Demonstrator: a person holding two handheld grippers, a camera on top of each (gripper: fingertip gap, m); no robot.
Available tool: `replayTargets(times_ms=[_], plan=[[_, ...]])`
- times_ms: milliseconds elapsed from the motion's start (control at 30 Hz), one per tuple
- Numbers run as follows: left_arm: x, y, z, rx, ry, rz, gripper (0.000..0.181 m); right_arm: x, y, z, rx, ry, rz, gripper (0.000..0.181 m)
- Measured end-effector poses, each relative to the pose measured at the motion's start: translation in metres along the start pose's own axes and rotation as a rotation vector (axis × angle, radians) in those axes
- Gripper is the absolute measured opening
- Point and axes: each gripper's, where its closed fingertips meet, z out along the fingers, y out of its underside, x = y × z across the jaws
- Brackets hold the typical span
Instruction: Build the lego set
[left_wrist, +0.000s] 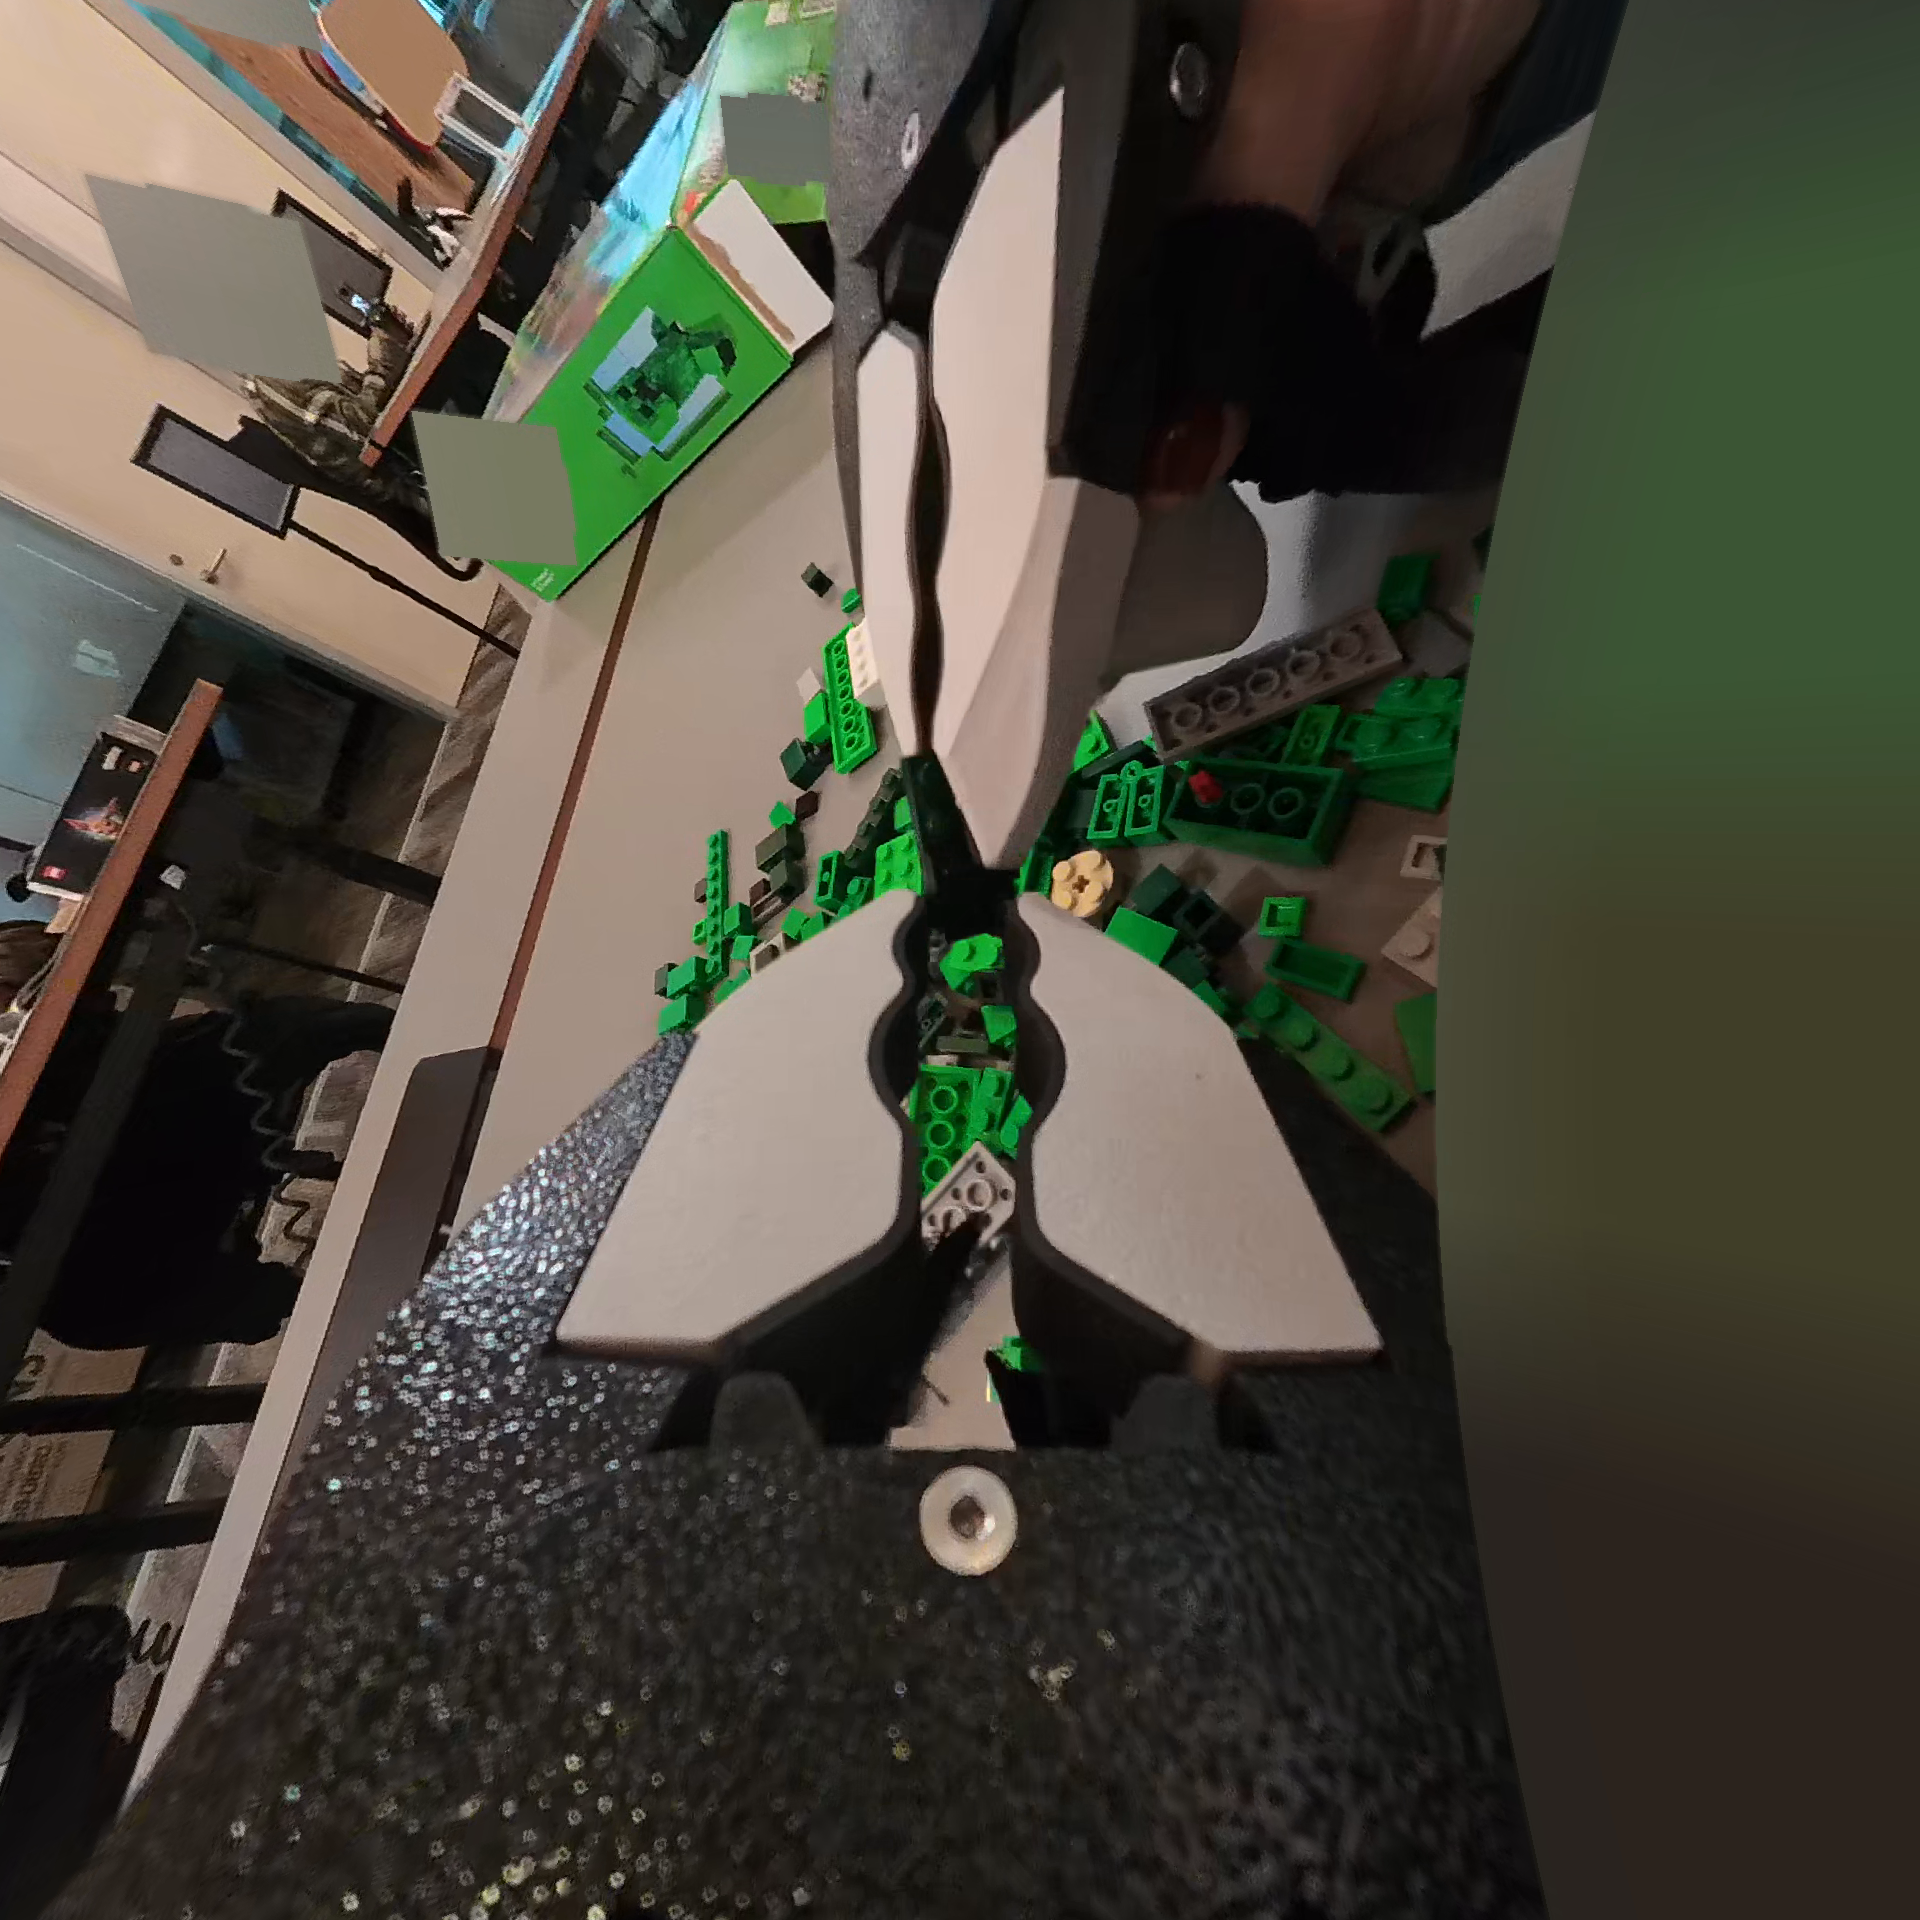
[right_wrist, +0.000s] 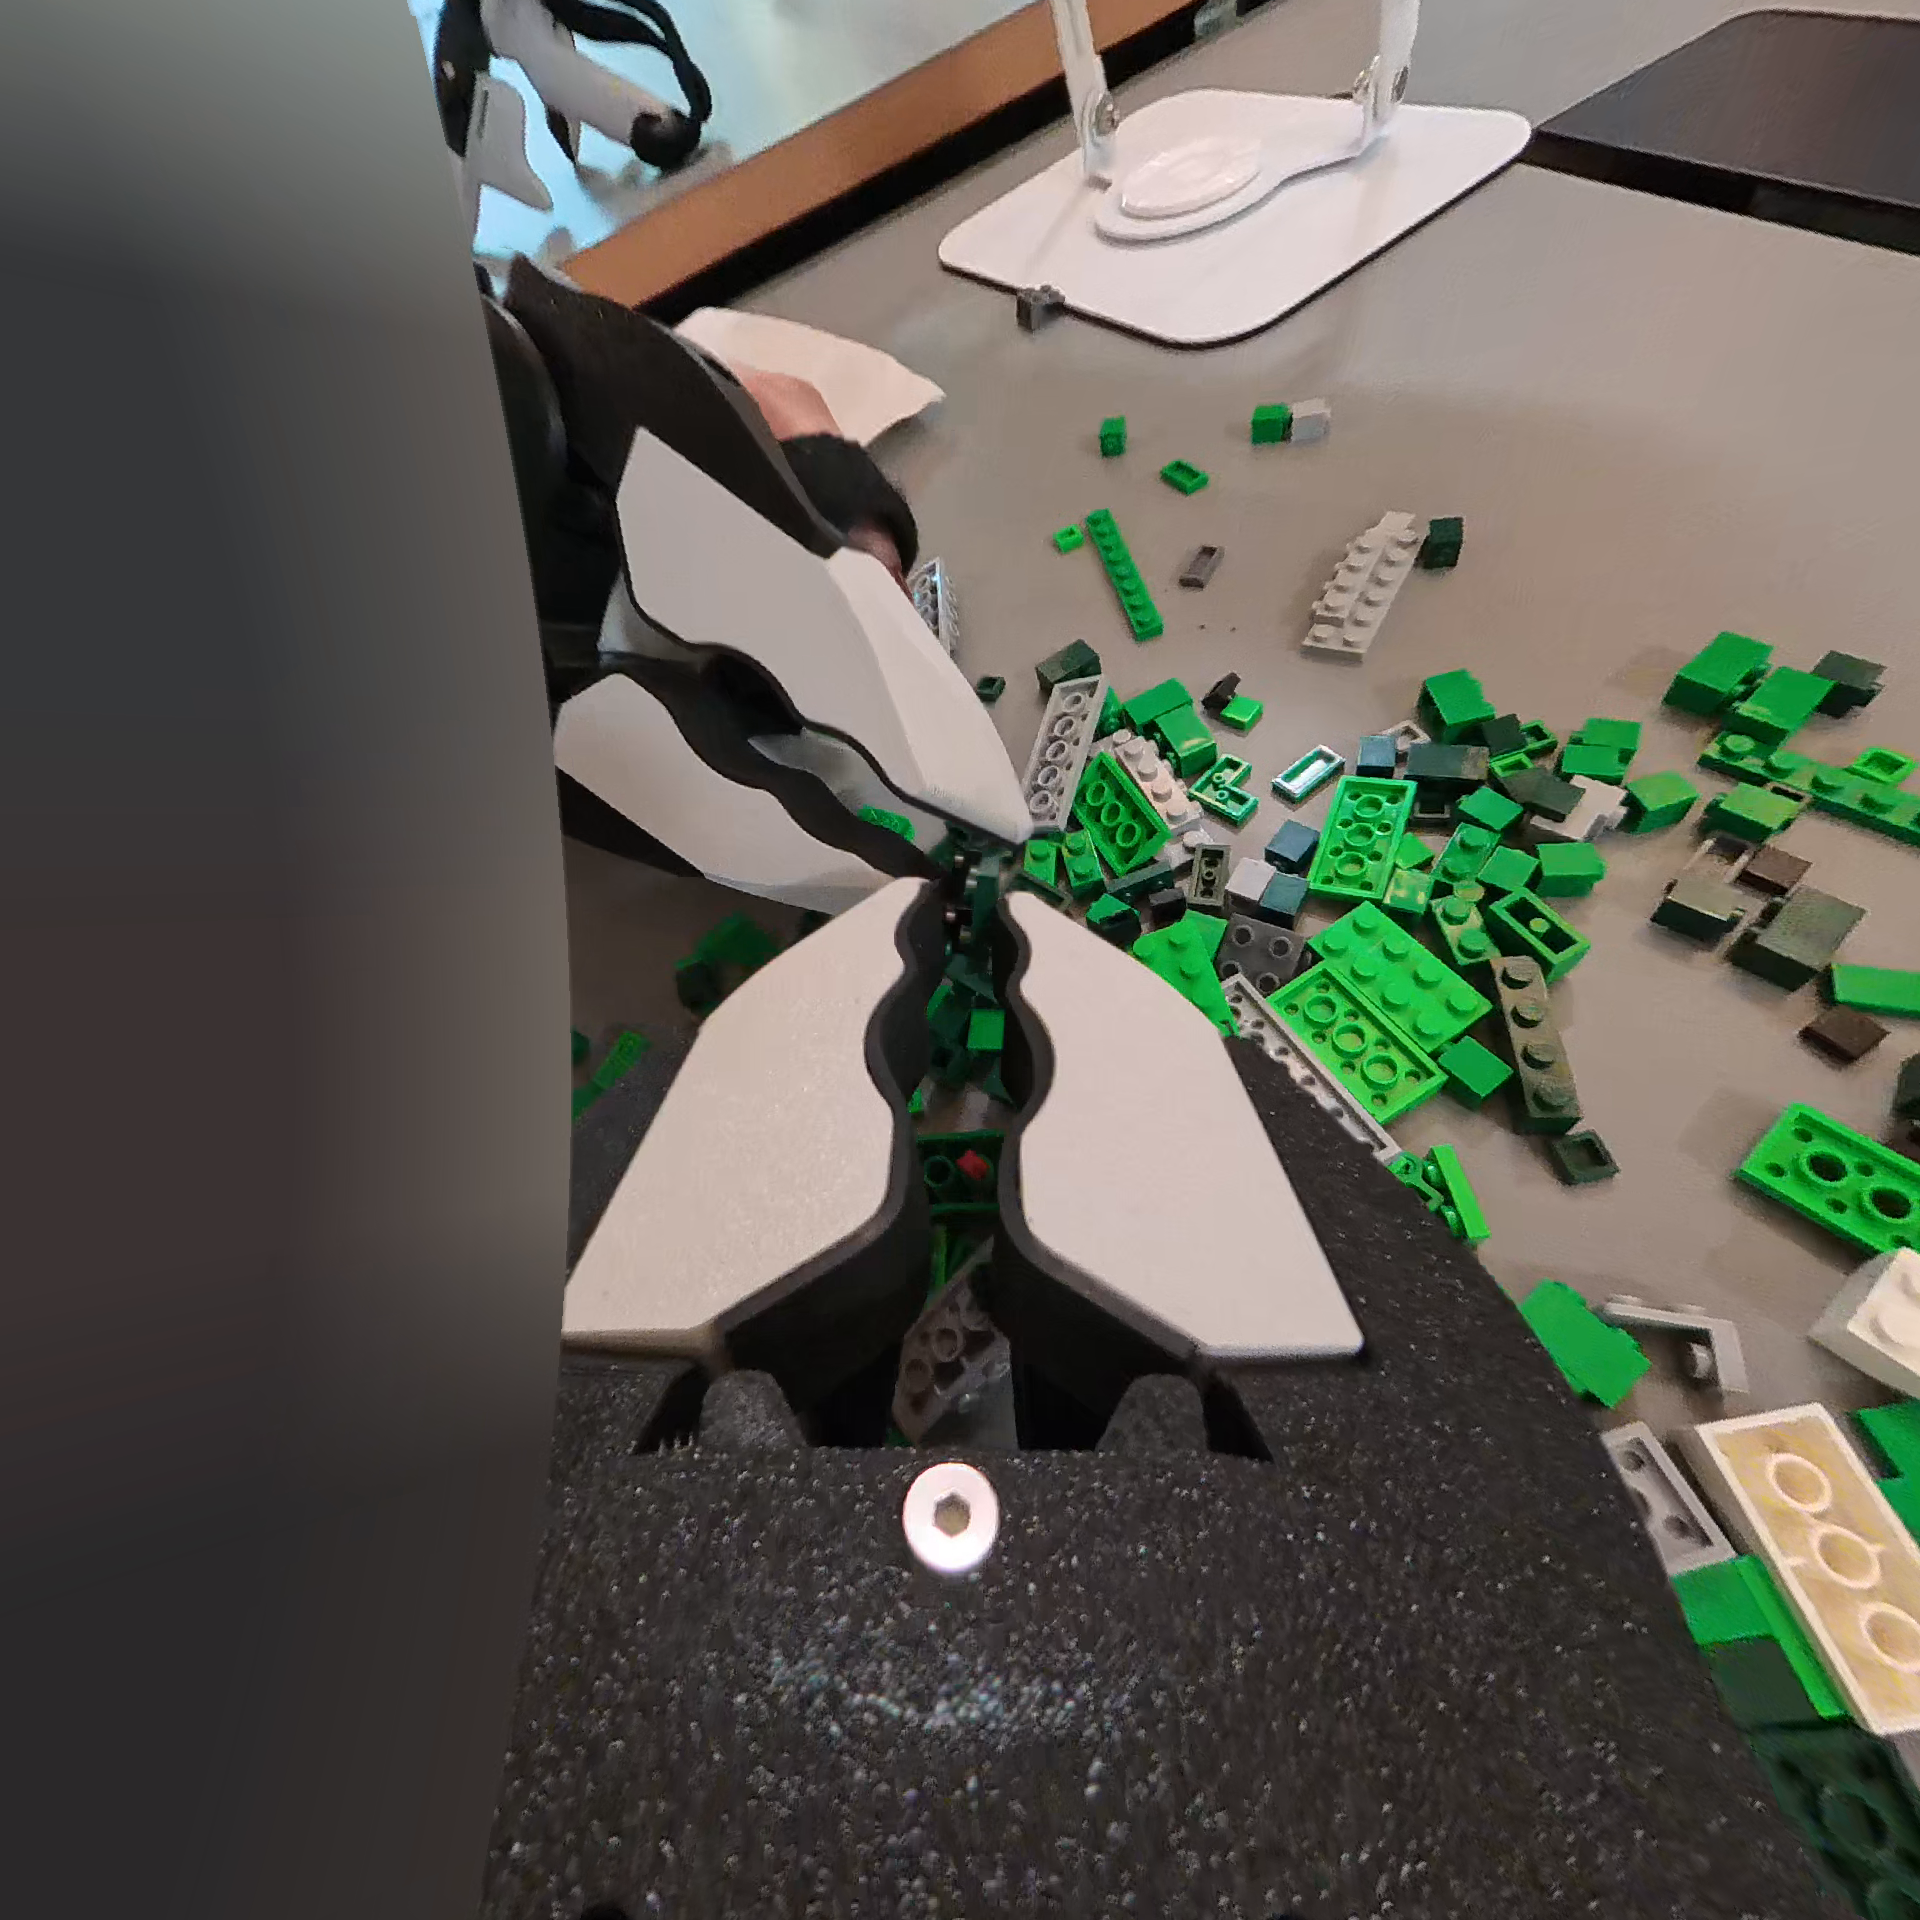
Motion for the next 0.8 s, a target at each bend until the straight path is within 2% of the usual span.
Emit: replayTargets(times_ms=[167, 367, 567, 667, 800], plan=[[0.005, -0.001, 0.000, -0.011, 0.043, -0.019, 0.009, 0.000, 0.005, -0.002, -0.047, 0.007, -0.074, 0.009], [0.013, -0.002, -0.003, -0.001, 0.169, -0.144, 0.008, -0.006, 0.011, -0.002, -0.100, 0.039, -0.316, 0.009], [0.012, -0.015, -0.014, 0.154, 0.365, -0.476, 0.004, -0.012, 0.004, -0.008, -0.066, 0.099, -0.597, 0.009], [0.012, -0.018, -0.017, 0.198, 0.438, -0.580, 0.004, -0.013, 0.002, -0.009, -0.068, 0.146, -0.725, 0.009], [0.009, -0.024, -0.023, 0.291, 0.538, -0.745, 0.003, -0.016, -0.004, -0.010, -0.027, 0.154, -0.741, 0.008]])
